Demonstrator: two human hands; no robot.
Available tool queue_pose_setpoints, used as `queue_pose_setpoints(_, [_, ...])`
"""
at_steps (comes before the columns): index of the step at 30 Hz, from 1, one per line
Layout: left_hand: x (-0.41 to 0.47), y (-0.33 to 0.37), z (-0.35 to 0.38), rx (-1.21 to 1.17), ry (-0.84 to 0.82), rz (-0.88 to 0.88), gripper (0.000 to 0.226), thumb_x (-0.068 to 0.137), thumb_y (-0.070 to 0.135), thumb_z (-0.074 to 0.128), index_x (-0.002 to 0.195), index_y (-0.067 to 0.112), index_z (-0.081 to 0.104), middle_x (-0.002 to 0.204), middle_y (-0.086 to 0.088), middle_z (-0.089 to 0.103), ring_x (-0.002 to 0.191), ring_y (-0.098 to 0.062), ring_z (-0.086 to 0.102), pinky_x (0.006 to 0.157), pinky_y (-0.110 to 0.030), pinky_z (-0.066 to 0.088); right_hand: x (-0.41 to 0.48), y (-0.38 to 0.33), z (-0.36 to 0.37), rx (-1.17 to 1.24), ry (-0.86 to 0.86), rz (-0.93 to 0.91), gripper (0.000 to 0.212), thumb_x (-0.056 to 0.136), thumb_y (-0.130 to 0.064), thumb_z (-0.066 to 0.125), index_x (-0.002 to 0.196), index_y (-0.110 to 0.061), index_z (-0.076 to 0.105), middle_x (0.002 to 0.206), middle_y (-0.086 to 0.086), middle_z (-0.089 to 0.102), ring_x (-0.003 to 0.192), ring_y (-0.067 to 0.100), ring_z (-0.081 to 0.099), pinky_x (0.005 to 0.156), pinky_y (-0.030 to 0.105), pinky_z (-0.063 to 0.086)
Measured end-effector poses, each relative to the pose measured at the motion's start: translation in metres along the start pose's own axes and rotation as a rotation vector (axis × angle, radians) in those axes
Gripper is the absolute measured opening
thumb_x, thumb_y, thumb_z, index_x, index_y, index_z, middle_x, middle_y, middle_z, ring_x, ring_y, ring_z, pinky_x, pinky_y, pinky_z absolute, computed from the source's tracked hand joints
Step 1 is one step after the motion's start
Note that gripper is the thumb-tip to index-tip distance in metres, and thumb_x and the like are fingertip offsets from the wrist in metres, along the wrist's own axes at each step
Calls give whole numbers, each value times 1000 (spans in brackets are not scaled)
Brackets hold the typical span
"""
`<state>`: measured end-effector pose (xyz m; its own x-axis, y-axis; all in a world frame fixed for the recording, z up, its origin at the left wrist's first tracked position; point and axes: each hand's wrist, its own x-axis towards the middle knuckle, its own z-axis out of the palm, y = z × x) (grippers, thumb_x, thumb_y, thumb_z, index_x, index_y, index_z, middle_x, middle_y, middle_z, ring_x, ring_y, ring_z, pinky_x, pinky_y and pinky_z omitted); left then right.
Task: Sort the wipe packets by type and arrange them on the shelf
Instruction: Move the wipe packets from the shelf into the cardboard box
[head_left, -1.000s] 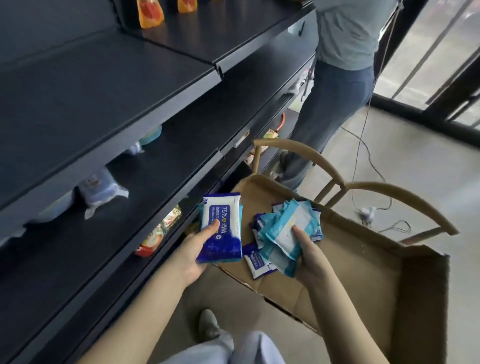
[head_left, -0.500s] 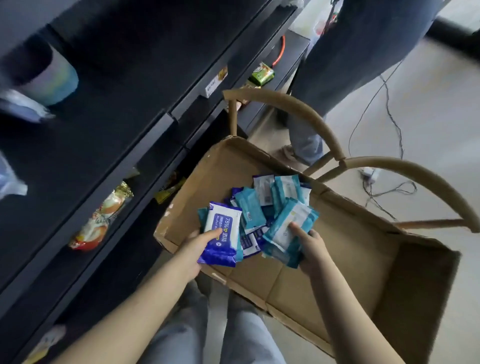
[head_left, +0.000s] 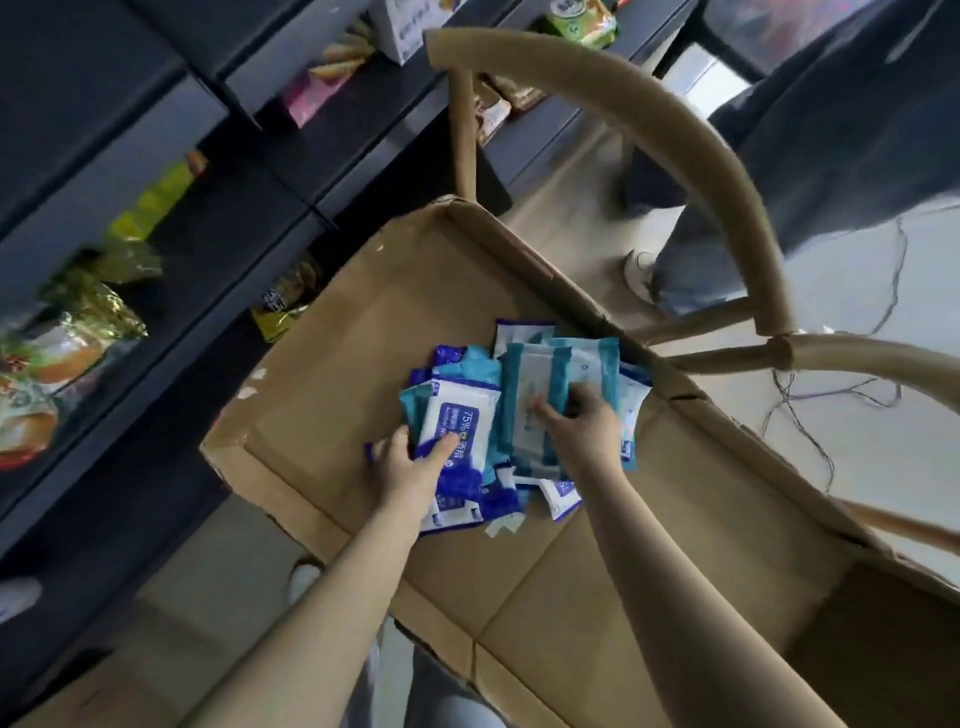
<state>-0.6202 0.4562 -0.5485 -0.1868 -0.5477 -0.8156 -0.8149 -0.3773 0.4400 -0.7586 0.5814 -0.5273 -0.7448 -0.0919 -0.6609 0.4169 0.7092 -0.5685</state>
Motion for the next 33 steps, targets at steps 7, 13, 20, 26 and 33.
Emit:
queue_pose_setpoints(7, [1, -5, -10, -177, -8, -82, 55, 86, 27, 75, 130, 15, 44, 118, -3, 62, 80, -13, 63, 54, -22, 47, 7, 15, 26, -319, 154, -147, 39, 85, -43, 70, 116, -21, 60, 118, -2, 55, 107, 19, 56, 88, 45, 57])
queue_pose_setpoints(13, [-16, 3, -53, -225, -177, -43, 63, 95, 35, 63, 149, 18, 35, 143, 1, 50, 106, -12, 58, 69, -22, 46, -31, 7, 15, -3, 230, -77, 52, 88, -53, 66, 130, -25, 56, 125, -4, 56, 112, 17, 58, 90, 46, 57])
queue_pose_setpoints(20, [-96, -28, -174, -461, -222, 6, 49, 98, 40, 56, 143, 24, 44, 149, -4, 45, 136, -26, 43, 113, -42, 36, -172, -26, 35, 266, -12, -162, 35, 98, -43, 55, 125, -21, 60, 124, 1, 65, 112, 17, 62, 98, 39, 51])
queue_pose_setpoints(26, [-204, -70, -324, -548, -179, 241, 29, 97, 42, 56, 123, 29, 54, 135, 1, 58, 123, -21, 53, 107, -39, 41, -329, -78, 83, 393, -217, -300, 32, 100, -42, 52, 122, -22, 64, 122, -1, 67, 107, 14, 62, 78, 28, 46])
queue_pose_setpoints(33, [-310, -110, -493, -603, -22, 528, 40, 96, 49, 52, 131, 29, 56, 121, 13, 66, 117, -15, 59, 97, -35, 47, -488, -162, 125, 402, -441, -556, 22, 100, -41, 51, 114, -28, 63, 114, -11, 65, 111, 16, 59, 102, 39, 44])
